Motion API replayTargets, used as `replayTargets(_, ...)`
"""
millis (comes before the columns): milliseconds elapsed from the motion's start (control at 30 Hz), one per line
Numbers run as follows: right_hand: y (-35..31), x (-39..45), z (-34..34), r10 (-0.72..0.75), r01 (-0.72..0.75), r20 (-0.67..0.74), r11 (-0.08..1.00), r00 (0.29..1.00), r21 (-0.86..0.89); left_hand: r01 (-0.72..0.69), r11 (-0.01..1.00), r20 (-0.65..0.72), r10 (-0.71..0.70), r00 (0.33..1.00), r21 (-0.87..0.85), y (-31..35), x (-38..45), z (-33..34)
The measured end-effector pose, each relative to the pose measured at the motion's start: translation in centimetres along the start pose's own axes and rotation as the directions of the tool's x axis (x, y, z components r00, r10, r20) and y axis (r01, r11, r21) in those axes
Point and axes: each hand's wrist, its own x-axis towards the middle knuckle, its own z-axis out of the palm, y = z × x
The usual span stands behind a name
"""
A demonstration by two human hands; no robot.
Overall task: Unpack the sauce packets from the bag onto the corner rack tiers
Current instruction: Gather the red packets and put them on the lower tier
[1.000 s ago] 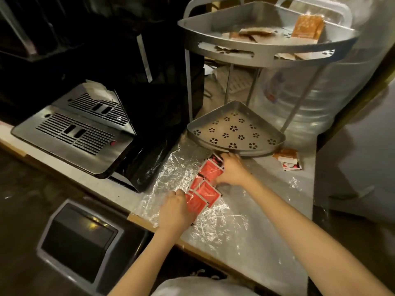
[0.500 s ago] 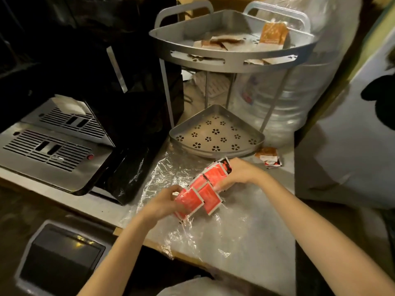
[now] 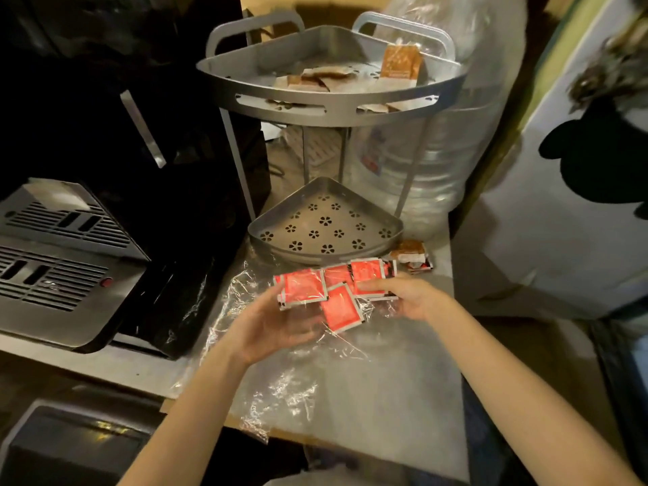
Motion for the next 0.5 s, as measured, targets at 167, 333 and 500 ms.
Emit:
replayTargets(167, 1.1, -0.7, 0.3, 0.067, -0.075, 0.056, 0.986, 0.996, 0.146, 0.121, 0.990, -0.080, -0.115, 0.990, 0.067, -1.3, 2.0, 1.5)
replayTargets(333, 1.3, -2.0, -0.7, 0.051, -0.065, 0.084, 0.981, 0.995, 0.183, 0.084, 0.986, -0.191, -0.056, 0.980, 0.143, -0.8, 2.9, 2.2)
replayTargets(500, 0.1, -2.4, -0.8, -0.075, 0.069, 0.065, 0.993, 0.995, 0.091, -0.014, 0.949, -0.123, 0.056, 0.991, 0.314, 1.5, 3.3, 3.7)
